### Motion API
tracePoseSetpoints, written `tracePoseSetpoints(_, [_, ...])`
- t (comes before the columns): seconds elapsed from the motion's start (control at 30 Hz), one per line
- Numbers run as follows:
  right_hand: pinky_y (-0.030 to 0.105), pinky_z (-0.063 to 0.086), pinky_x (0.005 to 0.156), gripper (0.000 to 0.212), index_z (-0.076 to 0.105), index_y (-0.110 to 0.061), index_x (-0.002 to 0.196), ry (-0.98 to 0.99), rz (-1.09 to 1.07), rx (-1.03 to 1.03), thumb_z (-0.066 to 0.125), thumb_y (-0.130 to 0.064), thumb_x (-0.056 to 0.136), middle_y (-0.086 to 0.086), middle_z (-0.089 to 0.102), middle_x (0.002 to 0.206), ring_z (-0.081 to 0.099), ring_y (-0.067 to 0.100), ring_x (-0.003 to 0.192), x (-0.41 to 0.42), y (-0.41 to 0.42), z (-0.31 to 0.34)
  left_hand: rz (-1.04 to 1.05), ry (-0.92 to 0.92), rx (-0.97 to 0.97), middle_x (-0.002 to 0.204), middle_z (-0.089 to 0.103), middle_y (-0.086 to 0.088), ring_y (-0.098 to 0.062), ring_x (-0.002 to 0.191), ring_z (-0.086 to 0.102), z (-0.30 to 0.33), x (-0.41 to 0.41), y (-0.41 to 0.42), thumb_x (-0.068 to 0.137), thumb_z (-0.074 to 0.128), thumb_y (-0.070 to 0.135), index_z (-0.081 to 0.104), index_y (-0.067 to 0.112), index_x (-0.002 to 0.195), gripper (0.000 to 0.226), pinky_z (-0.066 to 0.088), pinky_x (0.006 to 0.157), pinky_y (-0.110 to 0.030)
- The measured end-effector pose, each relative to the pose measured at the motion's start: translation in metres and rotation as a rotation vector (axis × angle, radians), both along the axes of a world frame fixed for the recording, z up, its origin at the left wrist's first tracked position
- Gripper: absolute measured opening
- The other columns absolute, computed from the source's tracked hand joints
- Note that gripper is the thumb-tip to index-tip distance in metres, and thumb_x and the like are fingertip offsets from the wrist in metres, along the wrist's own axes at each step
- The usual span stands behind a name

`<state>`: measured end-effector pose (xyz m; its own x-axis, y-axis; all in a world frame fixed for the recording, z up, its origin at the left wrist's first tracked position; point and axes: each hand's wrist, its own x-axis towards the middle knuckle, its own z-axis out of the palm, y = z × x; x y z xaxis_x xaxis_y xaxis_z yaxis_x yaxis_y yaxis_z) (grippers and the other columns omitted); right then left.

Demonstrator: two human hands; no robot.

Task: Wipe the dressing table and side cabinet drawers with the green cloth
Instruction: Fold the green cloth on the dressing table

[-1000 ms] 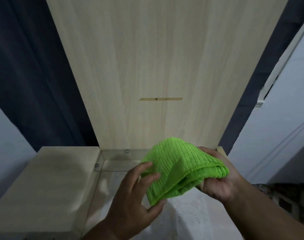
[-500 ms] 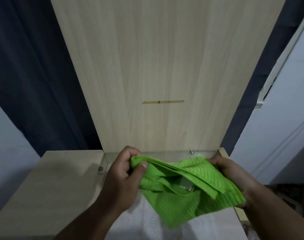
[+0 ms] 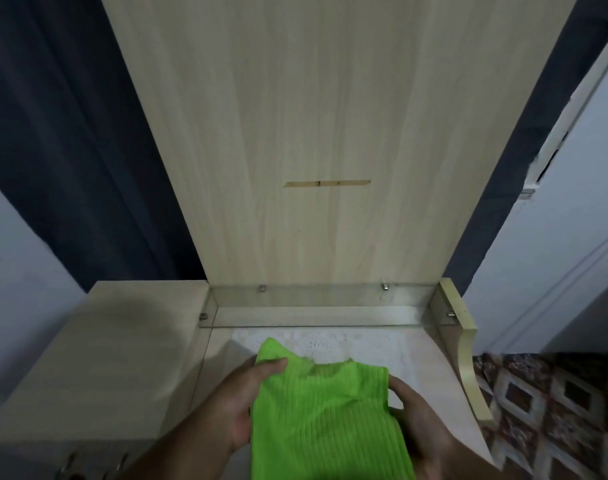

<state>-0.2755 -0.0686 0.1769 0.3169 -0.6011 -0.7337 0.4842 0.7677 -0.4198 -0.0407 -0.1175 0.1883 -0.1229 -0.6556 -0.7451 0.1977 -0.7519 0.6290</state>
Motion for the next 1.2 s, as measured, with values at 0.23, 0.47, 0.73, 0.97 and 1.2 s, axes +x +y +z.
tracePoseSetpoints(0.23, [0.058, 0.053, 0.094, 0.058, 0.052, -0.004, 0.139, 0.133, 0.02, -0.085, 0.064, 0.004, 0.083, 0.031, 0.064, 0.124, 0.066, 0.049, 0.107, -0.002, 0.0, -0.023, 0.401, 0.05, -0.288, 0.117, 0.065, -0.005, -0.037, 0.094, 0.068, -0.017, 0.0, 0.004, 0.091, 0.062, -0.005, 0.05, 0.046, 0.133, 0.067, 0.058, 0.062, -0.048])
tracePoseSetpoints(0.47, [0.047, 0.061, 0.073, 0.056, 0.071, -0.007, 0.111, -0.05, -0.302, -0.285, 0.09, -0.024, 0.061, 0.02, 0.073, 0.105, 0.072, 0.034, 0.088, -0.012, -0.027, -0.01, 0.59, 0.232, -0.308, 0.119, 0.06, -0.026, -0.038, 0.094, 0.063, -0.038, 0.008, 0.029, 0.075, 0.057, -0.018, 0.056, 0.022, 0.117, 0.058, 0.06, 0.055, -0.046])
tracePoseSetpoints(0.73, [0.059, 0.055, 0.086, 0.036, 0.057, -0.008, 0.128, 0.195, -0.17, -0.193, 0.052, 0.002, 0.093, 0.031, 0.071, 0.108, 0.067, 0.051, 0.1, 0.021, -0.011, -0.045, 0.444, 0.094, -0.276, 0.119, 0.058, -0.025, -0.039, 0.089, 0.064, -0.044, -0.007, 0.045, 0.091, 0.052, -0.015, 0.066, 0.018, 0.107, 0.039, 0.06, 0.055, -0.044])
tracePoseSetpoints(0.97, [0.053, 0.057, 0.084, 0.037, 0.059, 0.005, 0.126, 0.174, -0.046, -0.117, 0.047, 0.012, 0.092, 0.032, 0.069, 0.112, 0.069, 0.049, 0.099, -0.003, -0.002, -0.047, 0.226, -0.112, -0.38, 0.091, 0.063, -0.013, -0.026, 0.07, 0.064, -0.046, 0.004, 0.049, 0.091, 0.058, -0.012, 0.062, 0.008, 0.099, 0.022, 0.056, 0.049, -0.029])
tracePoseSetpoints(1.2, [0.032, 0.051, 0.055, 0.046, 0.051, -0.011, 0.129, 0.398, -0.139, -0.066, 0.059, 0.011, 0.09, 0.026, 0.065, 0.109, 0.064, 0.036, 0.076, -0.019, -0.003, -0.053, 0.215, -0.266, -0.302, 0.065, 0.062, -0.017, -0.026, 0.044, 0.062, -0.062, 0.009, 0.052, 0.088, 0.064, -0.011, 0.056, 0.007, 0.087, 0.02, 0.048, 0.039, -0.024])
